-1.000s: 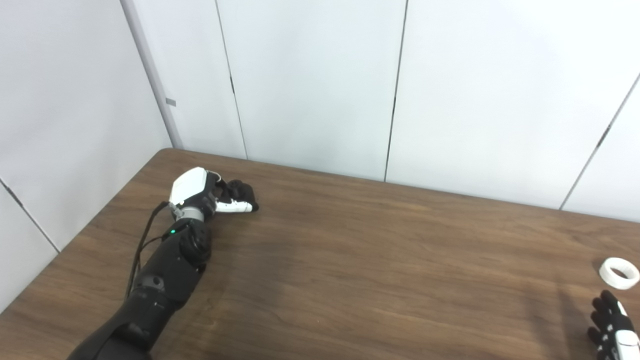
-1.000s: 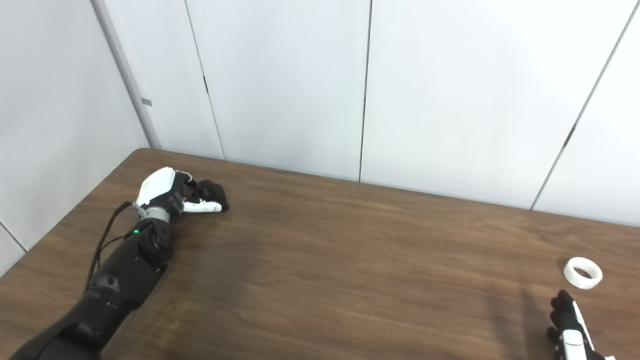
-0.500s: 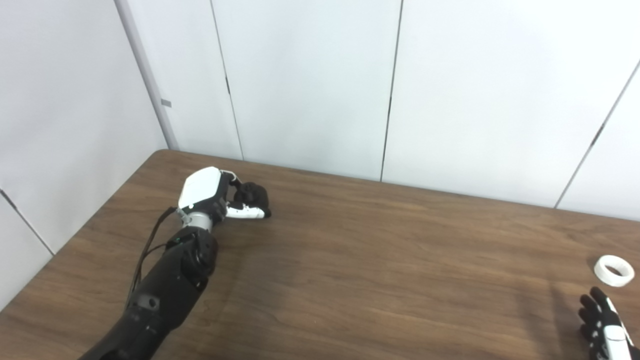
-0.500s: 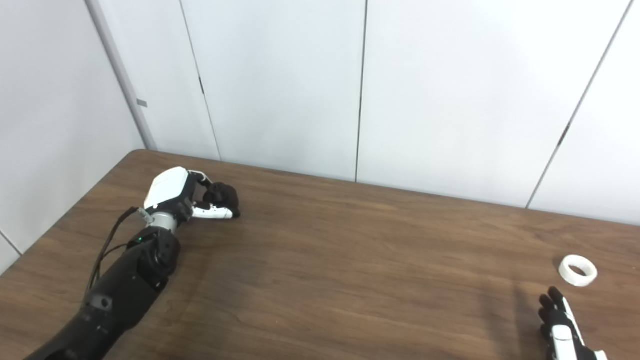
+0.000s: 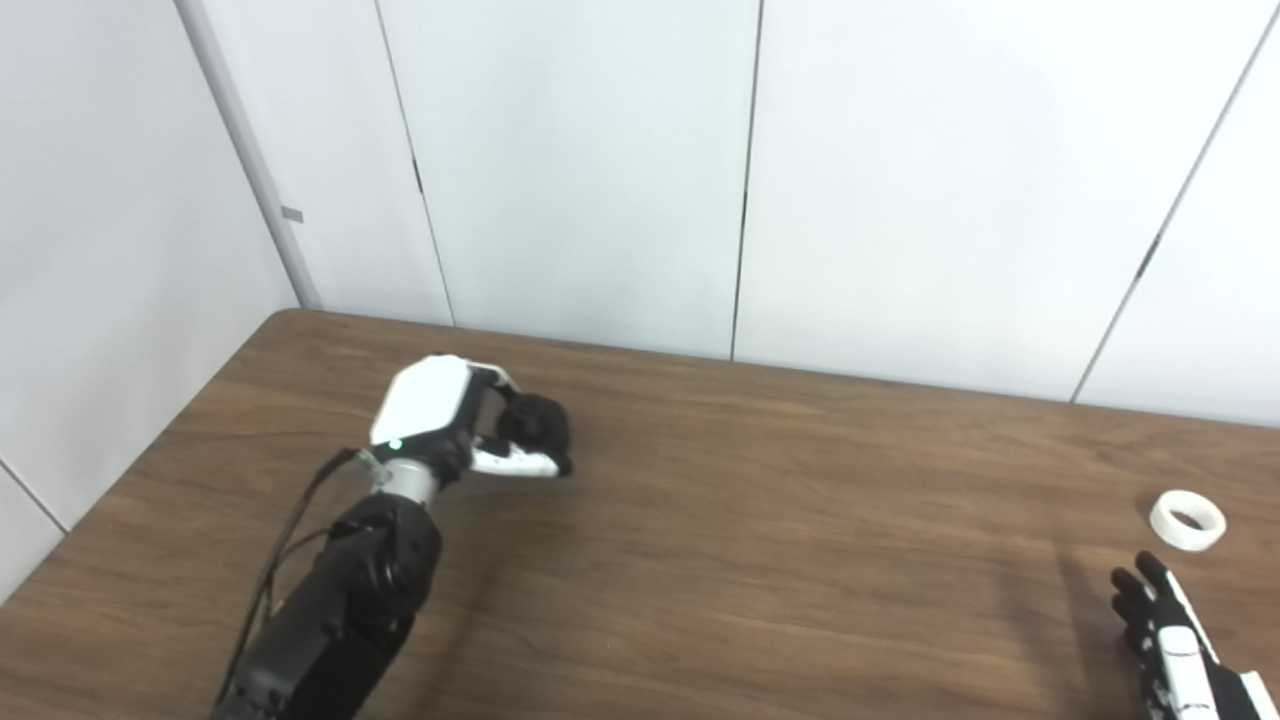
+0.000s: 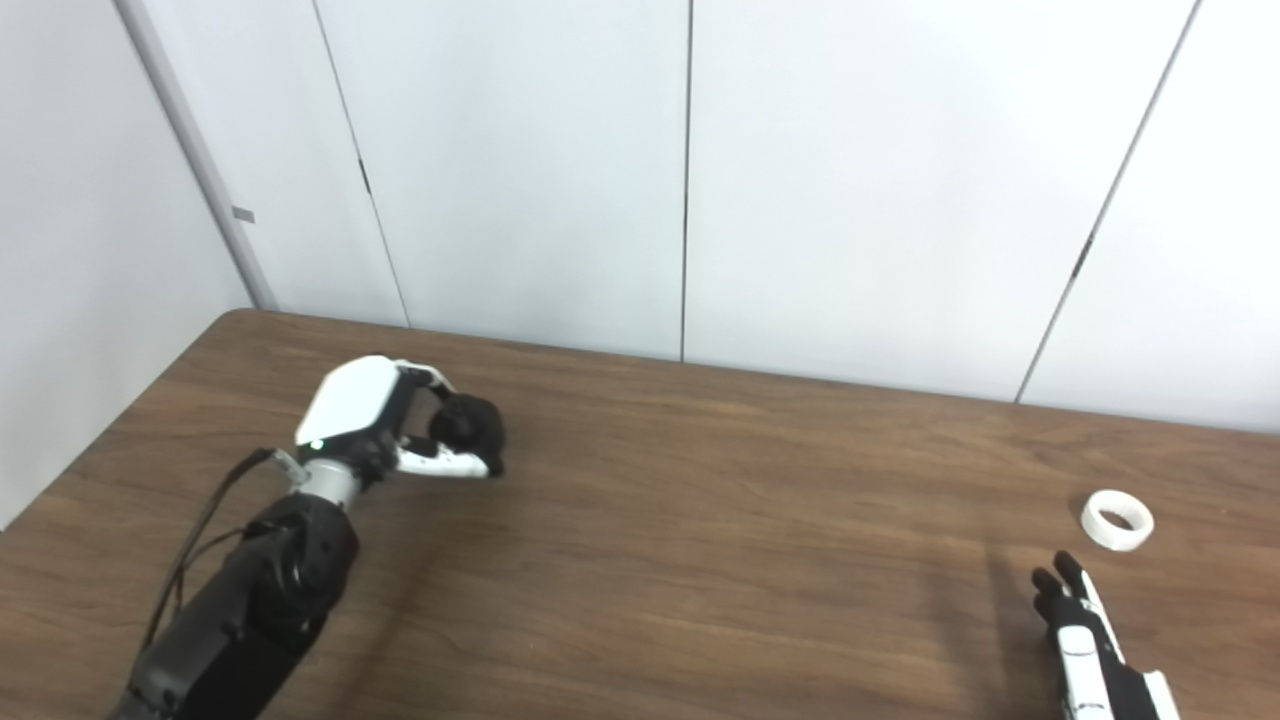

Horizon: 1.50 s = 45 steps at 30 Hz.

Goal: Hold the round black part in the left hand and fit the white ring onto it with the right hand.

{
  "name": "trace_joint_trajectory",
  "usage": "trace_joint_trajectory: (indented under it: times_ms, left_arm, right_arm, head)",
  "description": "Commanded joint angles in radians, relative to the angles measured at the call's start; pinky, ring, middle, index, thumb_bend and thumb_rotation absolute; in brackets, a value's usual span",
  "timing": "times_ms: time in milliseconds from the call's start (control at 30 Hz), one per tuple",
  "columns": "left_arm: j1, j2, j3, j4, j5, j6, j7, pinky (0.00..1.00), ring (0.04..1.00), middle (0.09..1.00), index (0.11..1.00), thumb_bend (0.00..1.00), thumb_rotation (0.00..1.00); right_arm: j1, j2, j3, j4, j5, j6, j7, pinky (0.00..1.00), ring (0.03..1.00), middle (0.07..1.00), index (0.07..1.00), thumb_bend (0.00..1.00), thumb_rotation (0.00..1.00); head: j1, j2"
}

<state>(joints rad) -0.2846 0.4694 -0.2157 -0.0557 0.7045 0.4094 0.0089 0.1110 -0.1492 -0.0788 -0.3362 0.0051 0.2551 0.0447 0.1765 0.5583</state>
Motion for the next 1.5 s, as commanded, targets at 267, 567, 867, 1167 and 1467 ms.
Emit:
trace_joint_trajectory:
  times_ms: [267,567,867,1167,1467]
  left_arm:
    - [0.046,-0.083,-0.071,-0.17,0.108,-0.051,-0.04,0.99,0.873,0.757,0.483,0.52,0.06]
    - [0.103,-0.14,-0.128,-0.192,0.192,-0.11,-0.045,1.0,0.87,0.754,0.483,0.52,0.06]
    - [0.187,-0.197,-0.198,-0.188,0.251,-0.189,-0.041,1.0,0.868,0.759,0.484,0.52,0.06]
    - [0.244,-0.249,-0.245,-0.163,0.293,-0.245,-0.032,1.0,0.875,0.78,0.484,0.52,0.06]
    - [0.276,-0.278,-0.264,-0.148,0.311,-0.252,-0.032,1.0,0.879,0.785,0.484,0.52,0.06]
  right_arm:
    - [-0.024,0.016,0.013,0.049,-0.019,-0.107,-0.013,1.0,0.944,0.927,0.942,0.43,1.0]
    - [-0.025,0.045,0.024,0.065,-0.041,-0.125,-0.032,1.0,0.918,0.9,0.917,0.49,1.0]
    - [-0.027,0.076,0.036,0.049,-0.062,-0.112,-0.053,1.0,0.907,0.899,0.906,0.47,1.0]
    - [-0.028,0.078,0.043,0.025,-0.067,-0.086,-0.057,1.0,0.907,0.895,0.906,0.48,1.0]
    - [-0.035,0.072,0.035,0.008,-0.06,-0.061,-0.058,1.0,0.911,0.89,0.898,0.54,1.0]
  head:
    - [-0.068,0.021]
    - [-0.152,0.039]
    - [-0.191,0.061]
    - [-0.221,0.088]
    - [-0.24,0.113]
